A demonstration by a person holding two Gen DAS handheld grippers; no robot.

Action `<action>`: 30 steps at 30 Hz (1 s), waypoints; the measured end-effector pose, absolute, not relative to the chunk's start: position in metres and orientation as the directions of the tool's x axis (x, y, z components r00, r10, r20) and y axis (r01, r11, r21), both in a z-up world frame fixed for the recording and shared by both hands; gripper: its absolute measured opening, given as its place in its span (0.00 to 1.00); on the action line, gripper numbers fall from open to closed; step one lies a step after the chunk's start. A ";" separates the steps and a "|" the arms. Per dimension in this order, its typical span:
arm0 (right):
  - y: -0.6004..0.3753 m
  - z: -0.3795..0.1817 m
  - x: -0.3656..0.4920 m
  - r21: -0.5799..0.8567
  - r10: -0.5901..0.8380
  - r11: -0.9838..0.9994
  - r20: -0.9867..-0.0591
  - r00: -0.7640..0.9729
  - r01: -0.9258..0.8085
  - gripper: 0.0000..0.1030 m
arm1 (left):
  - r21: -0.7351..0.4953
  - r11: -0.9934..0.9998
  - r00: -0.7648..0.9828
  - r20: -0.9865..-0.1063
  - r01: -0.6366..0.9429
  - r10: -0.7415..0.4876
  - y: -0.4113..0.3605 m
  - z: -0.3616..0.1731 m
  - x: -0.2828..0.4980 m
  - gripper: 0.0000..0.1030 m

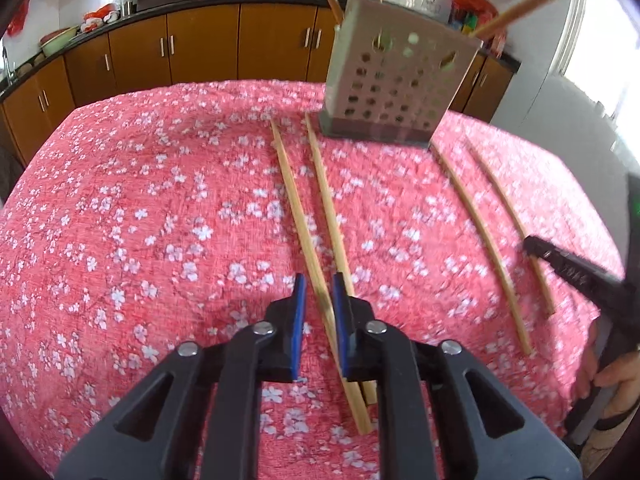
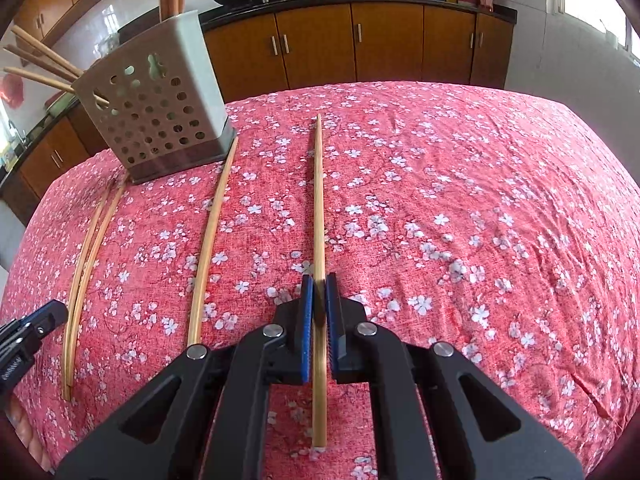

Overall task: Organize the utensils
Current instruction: 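Lower both tools and close each on a loose chopstick on the cloth, then hold both chopsticks closed in the tools, adjusting grip on the cloth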

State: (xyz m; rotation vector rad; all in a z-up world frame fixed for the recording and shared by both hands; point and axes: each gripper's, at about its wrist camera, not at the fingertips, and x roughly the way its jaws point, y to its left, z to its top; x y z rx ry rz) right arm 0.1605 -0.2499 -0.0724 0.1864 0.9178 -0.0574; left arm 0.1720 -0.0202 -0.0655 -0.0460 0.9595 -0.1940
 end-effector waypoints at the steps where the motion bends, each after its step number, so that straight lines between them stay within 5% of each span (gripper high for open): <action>1: -0.248 -0.070 0.159 0.137 0.035 0.983 -0.794 0.607 0.123 0.07 | -0.123 0.982 0.556 -0.811 0.142 -0.182 -0.020 -0.067 0.172 0.11; 13: -0.237 -0.069 0.158 0.087 0.032 0.994 -0.788 0.614 0.059 0.07 | -0.070 0.997 0.579 -0.814 -0.027 -0.041 0.031 -0.069 0.202 0.08; 30: -0.268 -0.070 0.183 0.103 0.005 0.987 -0.785 0.620 0.124 0.08 | -0.169 0.985 0.613 -0.781 -0.026 -0.117 0.062 -0.068 0.208 0.10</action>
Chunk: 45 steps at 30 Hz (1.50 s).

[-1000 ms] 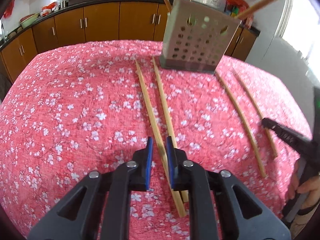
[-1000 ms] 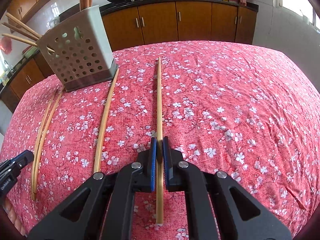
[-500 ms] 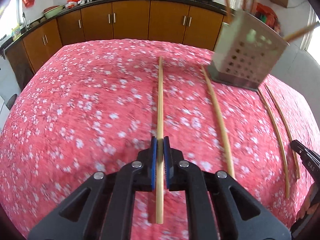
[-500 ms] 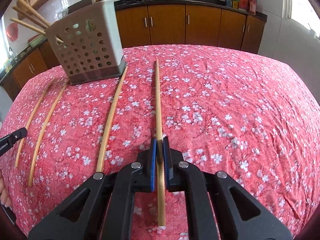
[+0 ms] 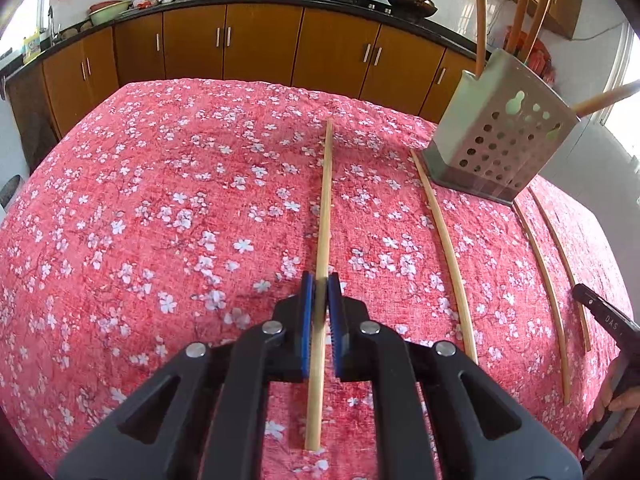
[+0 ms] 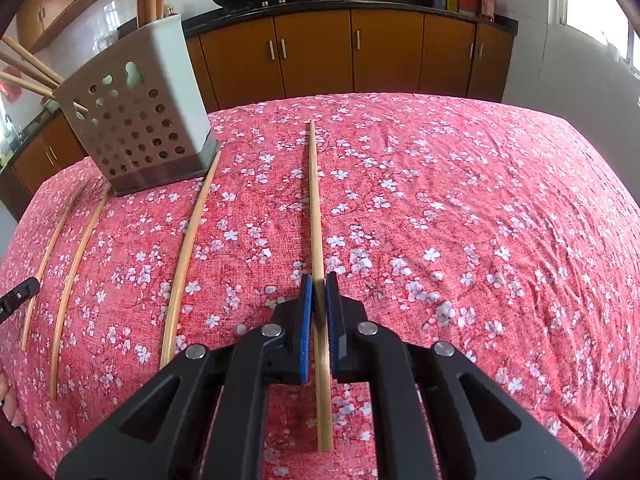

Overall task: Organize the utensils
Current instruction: 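Hold both chopsticks closed in the tools, adjusting grip on the cloth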

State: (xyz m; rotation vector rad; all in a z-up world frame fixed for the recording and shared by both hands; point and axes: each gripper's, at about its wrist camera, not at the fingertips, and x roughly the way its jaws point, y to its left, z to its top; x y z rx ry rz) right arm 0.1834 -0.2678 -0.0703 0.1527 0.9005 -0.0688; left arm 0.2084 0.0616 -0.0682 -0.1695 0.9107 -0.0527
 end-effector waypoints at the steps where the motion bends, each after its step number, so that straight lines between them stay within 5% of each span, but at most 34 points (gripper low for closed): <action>1: -0.269 -0.071 0.184 0.107 0.007 0.987 -0.784 0.620 0.124 0.08 | -0.167 0.986 0.613 -0.782 -0.027 -0.115 0.060 -0.068 0.208 0.10; 45: -0.261 -0.069 0.181 0.084 -0.010 0.989 -0.787 0.617 0.123 0.08 | -0.142 0.990 0.611 -0.786 -0.027 -0.096 0.053 -0.068 0.207 0.10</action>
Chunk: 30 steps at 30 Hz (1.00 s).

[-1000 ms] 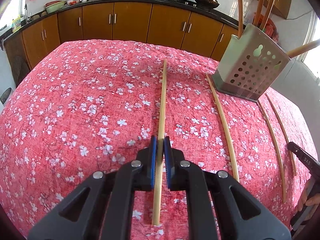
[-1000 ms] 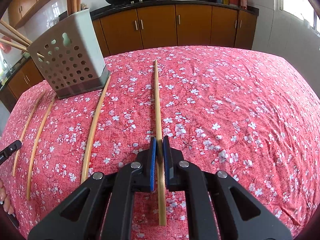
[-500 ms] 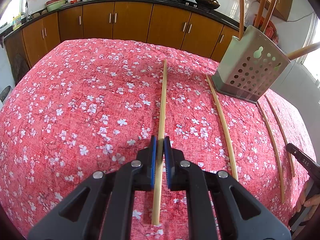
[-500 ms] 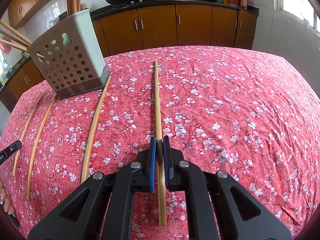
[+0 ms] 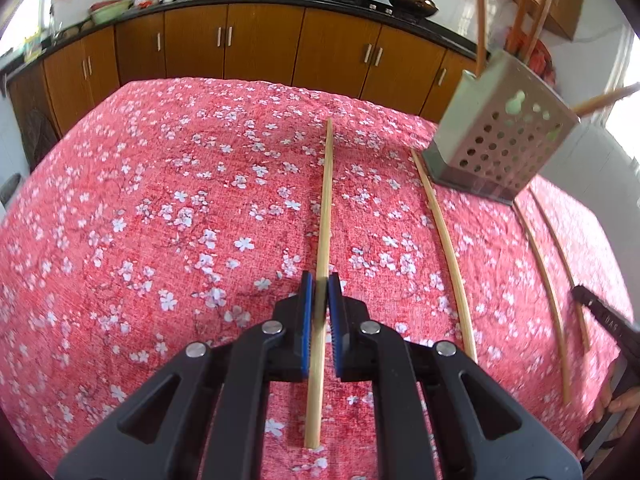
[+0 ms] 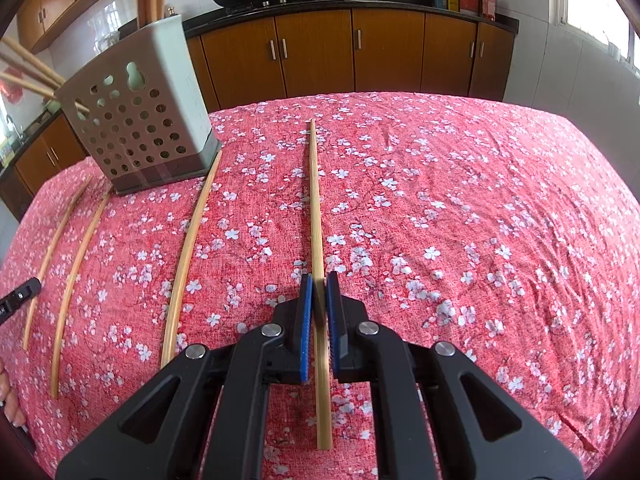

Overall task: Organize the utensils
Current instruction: 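Hold both chopsticks closed in the tools, adjusting grip on the cloth, then lift both chopsticks and carry them above the utensil holder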

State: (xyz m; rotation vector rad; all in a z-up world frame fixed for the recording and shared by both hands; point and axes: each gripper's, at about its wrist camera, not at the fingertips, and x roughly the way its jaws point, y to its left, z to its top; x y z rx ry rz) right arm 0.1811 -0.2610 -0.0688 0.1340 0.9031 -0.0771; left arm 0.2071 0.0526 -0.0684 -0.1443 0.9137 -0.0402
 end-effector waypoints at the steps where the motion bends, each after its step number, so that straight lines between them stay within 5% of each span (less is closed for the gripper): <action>1: -0.258 -0.068 0.178 0.068 -0.019 0.991 -0.787 0.616 0.118 0.08 | -0.121 0.992 0.609 -0.789 -0.018 -0.085 0.051 -0.068 0.205 0.10; 30: -0.269 -0.012 0.141 0.113 0.017 0.990 -0.704 0.710 0.089 0.07 | -0.049 0.999 0.697 -0.716 0.017 -0.047 0.041 -0.015 0.173 0.08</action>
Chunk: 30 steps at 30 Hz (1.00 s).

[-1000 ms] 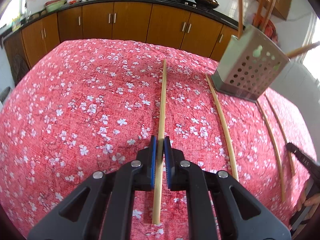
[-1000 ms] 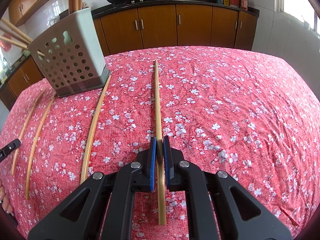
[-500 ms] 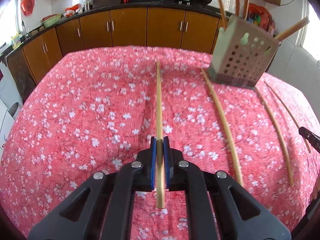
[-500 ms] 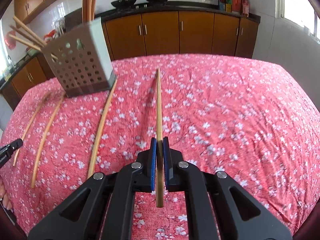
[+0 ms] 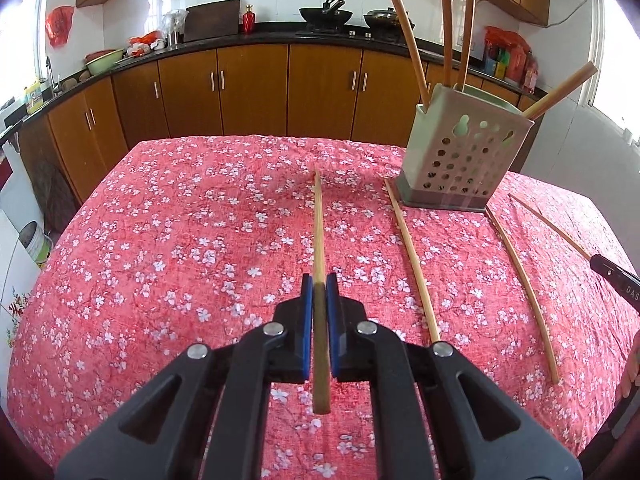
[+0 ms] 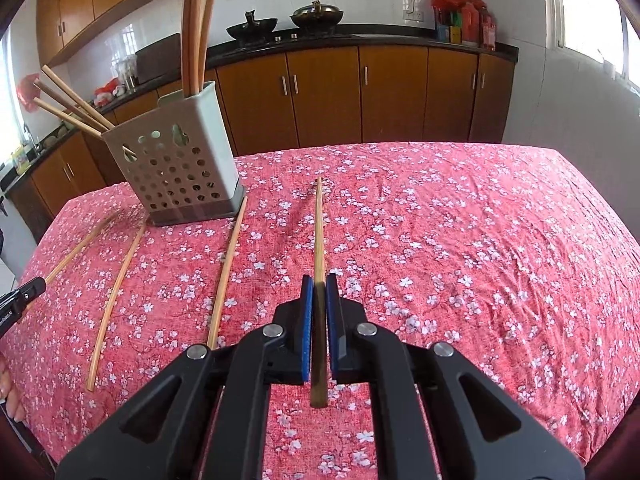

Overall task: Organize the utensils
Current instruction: 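Lift both chopsticks and carry them above the utensil holder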

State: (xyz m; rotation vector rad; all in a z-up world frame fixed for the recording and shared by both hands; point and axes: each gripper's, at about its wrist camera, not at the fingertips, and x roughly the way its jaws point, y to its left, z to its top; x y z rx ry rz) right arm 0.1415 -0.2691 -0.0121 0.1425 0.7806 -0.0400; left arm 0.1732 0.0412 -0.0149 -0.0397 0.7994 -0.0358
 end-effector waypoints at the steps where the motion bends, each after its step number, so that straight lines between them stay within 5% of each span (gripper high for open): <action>1: -0.269 -0.011 0.143 0.111 0.016 0.990 -0.702 0.712 0.088 0.07 | -0.050 0.999 0.700 -0.713 0.016 -0.047 0.041 -0.013 0.173 0.08; 10: -0.280 0.051 0.135 0.159 0.015 0.983 -0.554 0.832 0.089 0.07 | -0.117 0.993 0.798 -0.596 0.020 -0.086 0.050 0.049 0.165 0.08; 30: -0.265 0.128 0.143 0.241 0.117 0.970 -0.376 0.919 -0.025 0.07 | -0.161 0.981 0.885 -0.433 0.110 -0.171 0.025 0.141 0.158 0.07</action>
